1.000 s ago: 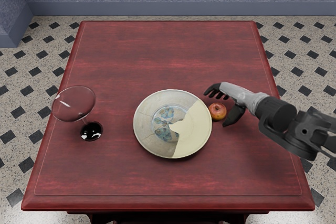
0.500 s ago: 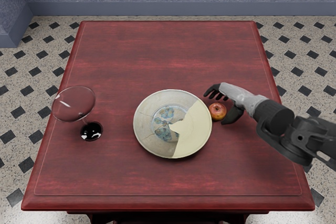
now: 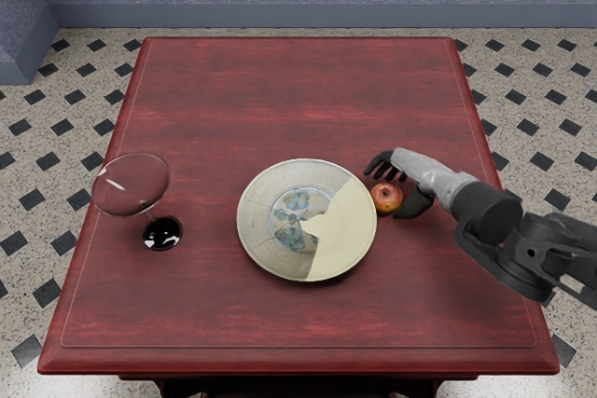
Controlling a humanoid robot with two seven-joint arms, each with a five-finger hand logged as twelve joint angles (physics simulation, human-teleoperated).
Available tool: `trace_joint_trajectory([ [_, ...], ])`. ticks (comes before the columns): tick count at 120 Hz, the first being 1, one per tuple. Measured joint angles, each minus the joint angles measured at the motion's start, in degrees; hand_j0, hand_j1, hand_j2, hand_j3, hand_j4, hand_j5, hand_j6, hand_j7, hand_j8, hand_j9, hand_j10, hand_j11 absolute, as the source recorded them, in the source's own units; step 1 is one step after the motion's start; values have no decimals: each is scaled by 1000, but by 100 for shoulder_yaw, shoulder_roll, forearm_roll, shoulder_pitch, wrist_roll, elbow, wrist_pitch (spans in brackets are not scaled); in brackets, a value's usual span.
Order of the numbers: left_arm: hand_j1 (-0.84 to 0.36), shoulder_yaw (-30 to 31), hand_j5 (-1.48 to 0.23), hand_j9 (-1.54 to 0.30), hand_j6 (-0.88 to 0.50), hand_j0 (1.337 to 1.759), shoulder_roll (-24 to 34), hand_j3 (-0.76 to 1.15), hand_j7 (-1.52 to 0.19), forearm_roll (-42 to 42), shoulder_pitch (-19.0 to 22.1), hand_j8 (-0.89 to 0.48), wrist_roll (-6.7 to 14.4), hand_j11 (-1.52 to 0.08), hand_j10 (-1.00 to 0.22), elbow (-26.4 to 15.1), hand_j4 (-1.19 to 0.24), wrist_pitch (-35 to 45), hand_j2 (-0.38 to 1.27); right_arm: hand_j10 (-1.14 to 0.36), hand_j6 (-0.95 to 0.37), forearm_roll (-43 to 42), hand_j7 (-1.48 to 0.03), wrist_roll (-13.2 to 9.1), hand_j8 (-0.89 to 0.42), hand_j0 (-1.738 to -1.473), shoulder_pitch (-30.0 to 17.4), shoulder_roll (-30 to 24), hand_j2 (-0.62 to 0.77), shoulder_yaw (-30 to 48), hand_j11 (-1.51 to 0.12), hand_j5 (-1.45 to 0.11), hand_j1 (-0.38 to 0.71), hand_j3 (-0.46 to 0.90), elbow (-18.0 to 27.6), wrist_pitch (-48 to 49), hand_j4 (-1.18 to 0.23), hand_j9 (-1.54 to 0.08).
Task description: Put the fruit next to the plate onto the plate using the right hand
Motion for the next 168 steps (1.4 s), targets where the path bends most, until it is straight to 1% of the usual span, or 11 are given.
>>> trace_joint_trajectory([
  [37, 349, 0, 0, 0, -1, 1658, 0, 0, 0, 0, 0, -1, 1, 0, 0, 1, -1, 0, 0, -435, -436, -39, -563, 1, -435, -1658, -31, 66, -84, -18, -563, -564, 169, 0, -8, -4, -435, -563],
  [59, 349, 0, 0, 0, -1, 1658, 0, 0, 0, 0, 0, -1, 0, 0, 0, 1, -1, 0, 0, -478, -480, -41, -620, 1, -473, -1658, -33, 69, -75, -18, -622, -622, 214, 0, -8, -4, -478, -622],
  [88, 349, 0, 0, 0, -1, 1658, 0, 0, 0, 0, 0, -1, 1, 0, 0, 1, -1, 1, 0, -542, -463, -23, -714, 16, -428, -1658, -32, 53, 46, 4, -723, -729, 254, 0, -12, -27, -539, -723],
  [89, 349, 0, 0, 0, -1, 1658, 0, 0, 0, 0, 0, -1, 1, 0, 0, 1, -1, 1, 0, -545, -462, -22, -717, 18, -427, -1658, -32, 53, 51, 4, -726, -772, 255, 0, -13, -28, -529, -726],
  [90, 349, 0, 0, 0, -1, 1658, 0, 0, 0, 0, 0, -1, 1, 0, 0, 1, -1, 2, 0, -547, -461, -20, -721, 19, -426, -1658, -33, 53, 55, 5, -729, -744, 256, 0, -13, -28, -529, -729],
  [95, 349, 0, 0, 0, -1, 1658, 0, 0, 0, 0, 0, -1, 1, 0, 0, 1, -1, 1, 0, -560, -456, -16, -738, 24, -419, -1657, -33, 52, 74, 8, -747, -735, 264, 0, -15, -27, -540, -747],
  [116, 349, 0, 0, 0, -1, 1658, 0, 0, 0, 0, 0, -1, 1, 0, 0, 0, -1, 0, 0, -613, -419, -3, -819, 34, -370, -1655, -33, 63, 103, 13, -842, -752, 285, 0, -37, -22, -539, -842],
  [131, 349, -1, 0, 0, -1, 1658, 0, 0, 0, 0, 0, -1, 0, 0, 0, 0, -1, 0, 0, -588, -380, 14, -873, 62, -338, -1652, -33, 70, 96, 14, -918, -829, 284, 1, -52, -12, -498, -914],
  [143, 349, -1, 0, 0, -1, 1658, 0, 0, 0, 1, 0, -1, 0, 0, 0, 0, -1, 0, 0, -563, -359, 72, -903, 79, -317, -1652, -33, 68, 111, 22, -963, -850, 295, 1, -63, -8, -484, -955],
  [160, 349, -1, 0, 0, -1, 1658, 0, 0, 0, 1, 0, -1, 0, 0, 0, 0, -1, 0, 0, -541, -344, 167, -926, 91, -281, -1654, -34, 55, 149, 54, -1008, -750, 310, 2, -71, 6, -540, -1001],
  [168, 349, -1, 0, 0, -1, 1658, 0, 0, 0, 1, 0, -1, 0, 0, 0, 0, -1, -1, 0, -559, -363, 211, -933, 98, -296, -1654, -31, 42, 189, 69, -1003, -613, 314, 1, -74, 3, -620, -1000],
])
